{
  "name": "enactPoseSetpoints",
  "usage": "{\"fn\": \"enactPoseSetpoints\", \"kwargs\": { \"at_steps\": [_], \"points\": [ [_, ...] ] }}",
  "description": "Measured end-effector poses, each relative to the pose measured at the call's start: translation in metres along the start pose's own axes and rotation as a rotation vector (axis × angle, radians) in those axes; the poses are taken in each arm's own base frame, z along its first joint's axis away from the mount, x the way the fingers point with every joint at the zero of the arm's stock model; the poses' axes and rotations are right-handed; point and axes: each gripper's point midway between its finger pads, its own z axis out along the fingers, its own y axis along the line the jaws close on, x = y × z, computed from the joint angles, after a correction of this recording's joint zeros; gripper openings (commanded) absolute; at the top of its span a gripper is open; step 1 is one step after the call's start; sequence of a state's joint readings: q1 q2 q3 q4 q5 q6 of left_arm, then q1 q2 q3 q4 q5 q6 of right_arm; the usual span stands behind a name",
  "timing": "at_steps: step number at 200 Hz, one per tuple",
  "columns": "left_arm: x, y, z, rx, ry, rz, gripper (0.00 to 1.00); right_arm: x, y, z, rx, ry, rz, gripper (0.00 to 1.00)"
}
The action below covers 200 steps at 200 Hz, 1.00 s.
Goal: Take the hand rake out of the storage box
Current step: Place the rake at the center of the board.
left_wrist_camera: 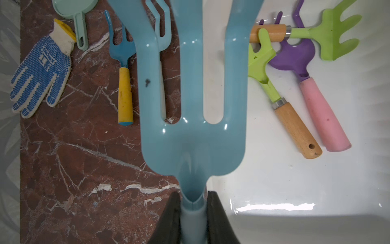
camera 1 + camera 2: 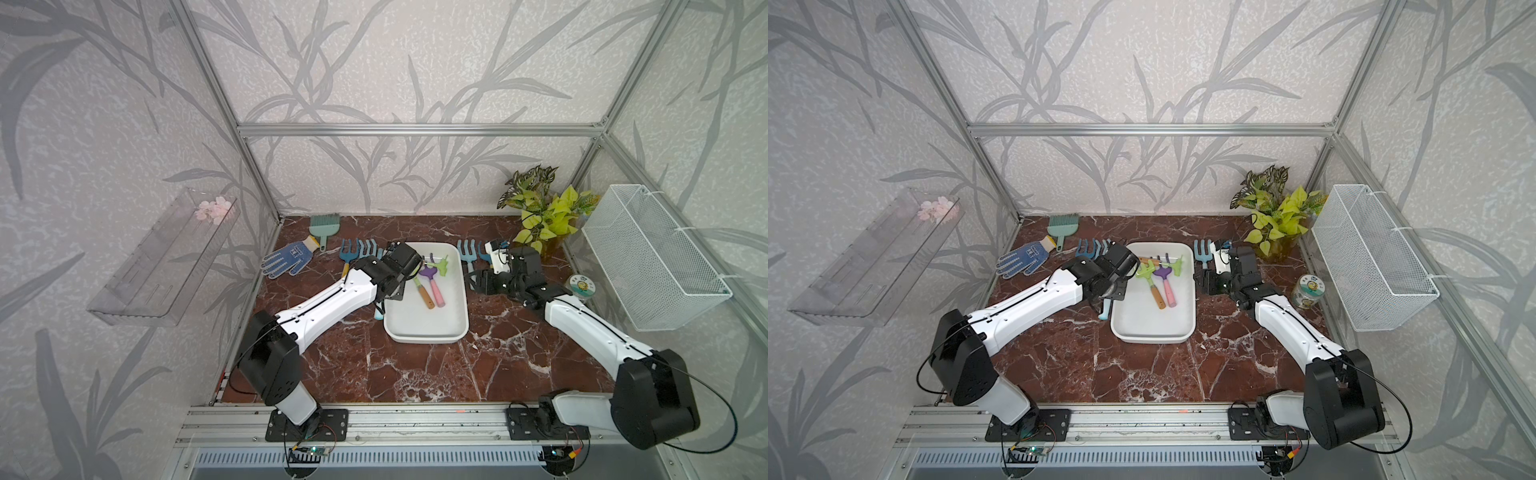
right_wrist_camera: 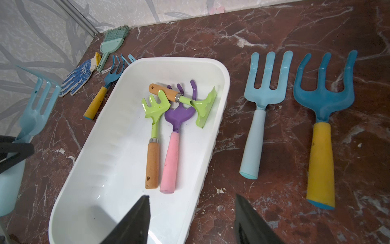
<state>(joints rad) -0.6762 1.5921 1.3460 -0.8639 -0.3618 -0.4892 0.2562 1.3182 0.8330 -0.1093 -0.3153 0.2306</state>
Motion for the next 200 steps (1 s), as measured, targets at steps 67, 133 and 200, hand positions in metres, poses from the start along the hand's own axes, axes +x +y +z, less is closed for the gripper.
{"fn": "enactPoseSetpoints", "kwargs": {
  "at_steps": [67,133,200],
  "points": [
    [0.023,0.081,0.015,-0.080,0.065,-0.104,0.08,0.000,0.001,0.000,-0.008,0.002,-0.011,0.64],
    [0.072,0.098,0.049,-0.104,0.207,-0.101,0.08,0.000,0.001,0.000,-0.010,0.002,-0.015,0.64],
    [0.098,0.099,0.079,-0.120,0.295,-0.103,0.09,0.000,0.000,-0.001,-0.018,0.002,-0.011,0.64]
  ]
}}
